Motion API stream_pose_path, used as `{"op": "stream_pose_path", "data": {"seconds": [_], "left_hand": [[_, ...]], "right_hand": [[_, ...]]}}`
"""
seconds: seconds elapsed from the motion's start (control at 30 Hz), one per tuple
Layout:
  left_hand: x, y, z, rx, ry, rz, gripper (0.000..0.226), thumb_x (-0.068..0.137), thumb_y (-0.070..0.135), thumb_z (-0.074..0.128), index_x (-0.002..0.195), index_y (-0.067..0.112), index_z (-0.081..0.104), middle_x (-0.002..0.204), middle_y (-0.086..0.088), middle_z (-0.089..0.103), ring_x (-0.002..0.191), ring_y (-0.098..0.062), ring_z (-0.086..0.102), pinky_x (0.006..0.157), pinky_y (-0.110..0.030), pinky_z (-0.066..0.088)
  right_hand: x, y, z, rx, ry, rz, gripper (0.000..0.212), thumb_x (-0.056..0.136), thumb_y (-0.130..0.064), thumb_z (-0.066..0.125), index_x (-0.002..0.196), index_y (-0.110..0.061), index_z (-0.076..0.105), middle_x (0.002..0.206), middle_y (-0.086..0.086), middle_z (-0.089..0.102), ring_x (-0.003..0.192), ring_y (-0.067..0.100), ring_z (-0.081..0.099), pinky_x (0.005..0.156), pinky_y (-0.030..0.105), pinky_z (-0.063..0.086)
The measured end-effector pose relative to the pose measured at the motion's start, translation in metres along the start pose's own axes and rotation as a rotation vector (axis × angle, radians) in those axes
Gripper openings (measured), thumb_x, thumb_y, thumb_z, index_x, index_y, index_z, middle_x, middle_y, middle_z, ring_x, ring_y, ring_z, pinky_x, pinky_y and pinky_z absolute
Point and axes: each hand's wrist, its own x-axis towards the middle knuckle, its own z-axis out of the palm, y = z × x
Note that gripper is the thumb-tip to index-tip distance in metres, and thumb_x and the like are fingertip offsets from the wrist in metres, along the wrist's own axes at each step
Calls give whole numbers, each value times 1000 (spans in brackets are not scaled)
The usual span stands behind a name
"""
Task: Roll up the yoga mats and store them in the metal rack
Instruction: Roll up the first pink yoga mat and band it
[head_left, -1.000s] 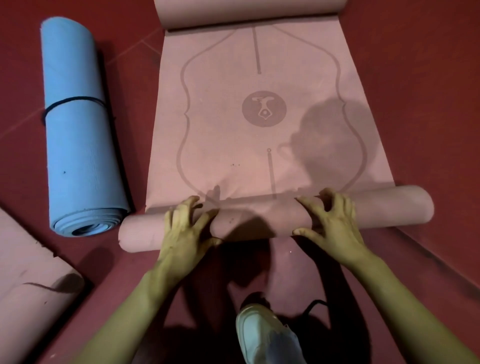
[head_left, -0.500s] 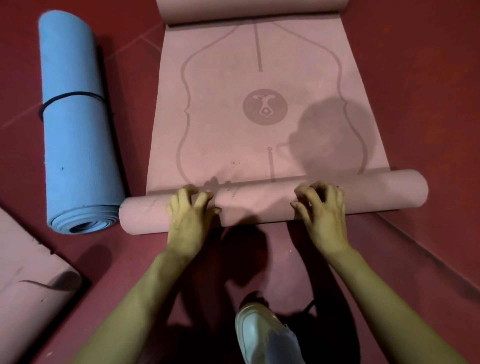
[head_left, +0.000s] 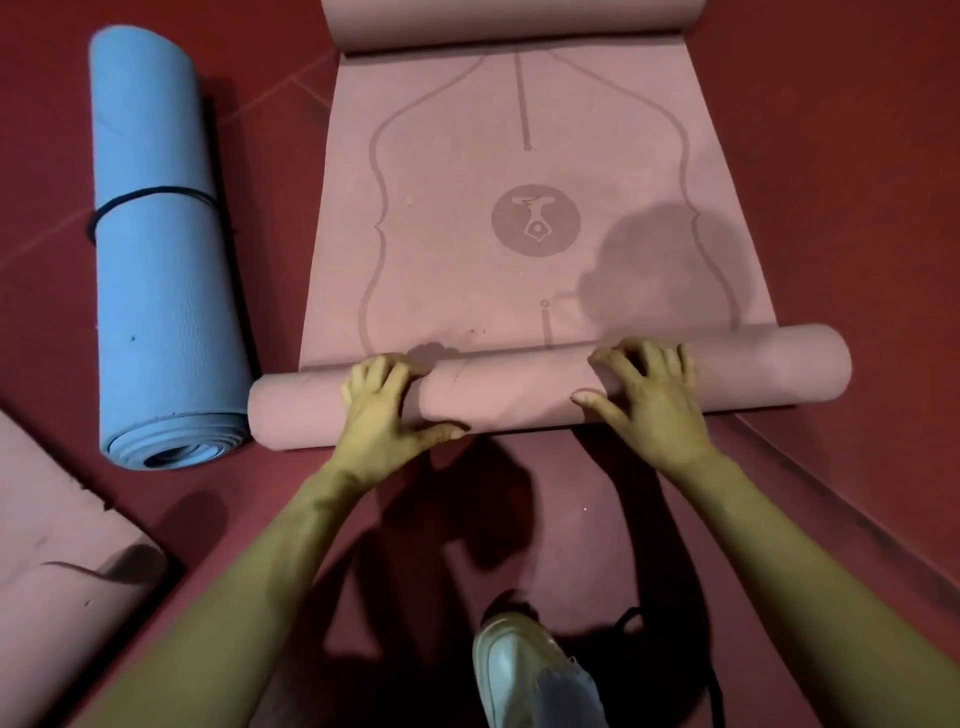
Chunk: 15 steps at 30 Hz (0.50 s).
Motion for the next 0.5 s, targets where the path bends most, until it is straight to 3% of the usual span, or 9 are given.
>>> {"op": "stream_pose_path", "data": {"seconds": [0.17, 0.3, 0.4, 0.5], "left_hand": [[25, -5, -10, 20, -63, 13, 91, 50, 82, 54, 116, 20, 63, 108, 0, 52, 108, -19, 41, 86, -27, 20], [36, -7, -15, 26, -67, 28, 80, 56, 79, 50, 110, 22, 62, 107, -1, 56, 107, -23, 48, 85, -28, 22], [42, -5, -13, 50, -44, -19, 77, 63, 79, 43, 109, 21, 64, 108, -3, 60, 110, -24, 52, 94, -32, 23], [41, 2, -1, 135, 61, -94, 72, 75, 73, 40, 117, 20, 66, 110, -6, 57, 109, -28, 48, 95, -36, 23]], "right_hand": [[6, -7, 4, -21, -13, 100, 60, 81, -63, 39, 126, -28, 59, 129, 18, 47, 118, 34, 34, 105, 59, 25], [19, 6, -1, 22, -100, 38, 71, 77, -68, 40, 130, -24, 54, 125, 20, 44, 116, 35, 33, 105, 56, 26], [33, 12, -6, 23, -124, -5, 68, 79, -66, 38, 120, -17, 59, 118, 19, 51, 111, 41, 43, 102, 53, 29], [41, 5, -3, -73, -22, 19, 49, 82, -57, 41, 107, -19, 60, 112, 25, 54, 103, 44, 49, 92, 56, 38]]}}
